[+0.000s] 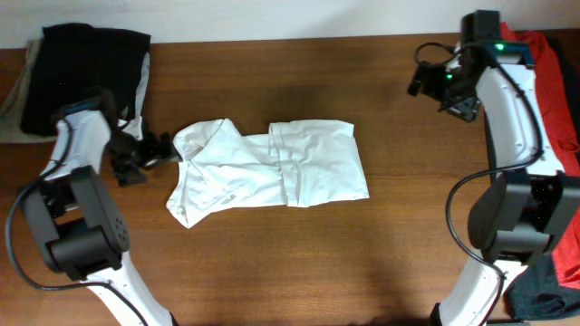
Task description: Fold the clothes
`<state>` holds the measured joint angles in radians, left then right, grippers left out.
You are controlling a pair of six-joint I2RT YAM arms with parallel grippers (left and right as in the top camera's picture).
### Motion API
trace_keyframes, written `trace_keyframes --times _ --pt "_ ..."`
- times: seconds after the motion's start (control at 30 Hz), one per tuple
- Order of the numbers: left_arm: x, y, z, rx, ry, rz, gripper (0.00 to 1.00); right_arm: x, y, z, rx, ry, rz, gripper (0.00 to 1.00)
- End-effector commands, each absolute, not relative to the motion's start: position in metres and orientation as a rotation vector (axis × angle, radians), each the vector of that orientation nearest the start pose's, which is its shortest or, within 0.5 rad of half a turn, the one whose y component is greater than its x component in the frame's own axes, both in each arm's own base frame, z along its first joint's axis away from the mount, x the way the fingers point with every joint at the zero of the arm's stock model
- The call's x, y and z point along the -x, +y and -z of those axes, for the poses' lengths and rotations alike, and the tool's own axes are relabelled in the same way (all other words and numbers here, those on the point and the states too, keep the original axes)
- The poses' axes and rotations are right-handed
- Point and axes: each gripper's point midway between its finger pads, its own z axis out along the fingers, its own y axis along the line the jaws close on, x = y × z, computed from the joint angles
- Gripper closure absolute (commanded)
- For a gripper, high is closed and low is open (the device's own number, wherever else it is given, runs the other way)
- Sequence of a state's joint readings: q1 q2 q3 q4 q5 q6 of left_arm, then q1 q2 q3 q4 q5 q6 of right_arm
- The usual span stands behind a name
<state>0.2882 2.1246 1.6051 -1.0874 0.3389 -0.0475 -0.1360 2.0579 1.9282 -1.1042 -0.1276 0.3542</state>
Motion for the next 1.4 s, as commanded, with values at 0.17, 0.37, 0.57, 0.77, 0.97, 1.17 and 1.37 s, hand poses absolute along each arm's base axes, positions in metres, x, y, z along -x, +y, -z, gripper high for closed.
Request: trace_keyframes --times 0.17,0.37,0.57,0.77,0.97,1.17,1.37 --pt "-0.397 0.032 -0.041 0.352 2.952 0.875 0.01 -0.468 -0.085 -0.148 -0.752 2.696 -0.171 0.01" --pt "-0.384 0.026 0.005 0.426 3.049 0.969 0.01 -0.468 -0.085 -0.148 -0.751 2.695 -0.171 0.01" --pt "-0.38 -0.015 0.022 0.282 3.13 0.985 0.01 -0.468 -0.085 -0.148 -0.751 2.695 -0.171 0.01" --pt "-0.37 -0.018 0.054 0.283 3.281 0.747 0.46 -0.468 -0.085 -0.148 -0.751 2.695 -0.171 0.01" --pt "-0.365 0.044 0.042 0.538 3.382 0.291 0.99 -0.468 -0.085 -0.148 -0.751 2.695 -0.171 0.01" --pt "-0.411 0.08 -0.082 0.626 3.22 0.134 0.99 -0.468 -0.085 -0.148 -0.752 2.696 -0.171 0.01" --pt "-0.419 -0.011 -0.162 0.38 3.132 0.128 0.99 -0.468 -0.085 -0.148 -0.751 2.696 -0.17 0.01"
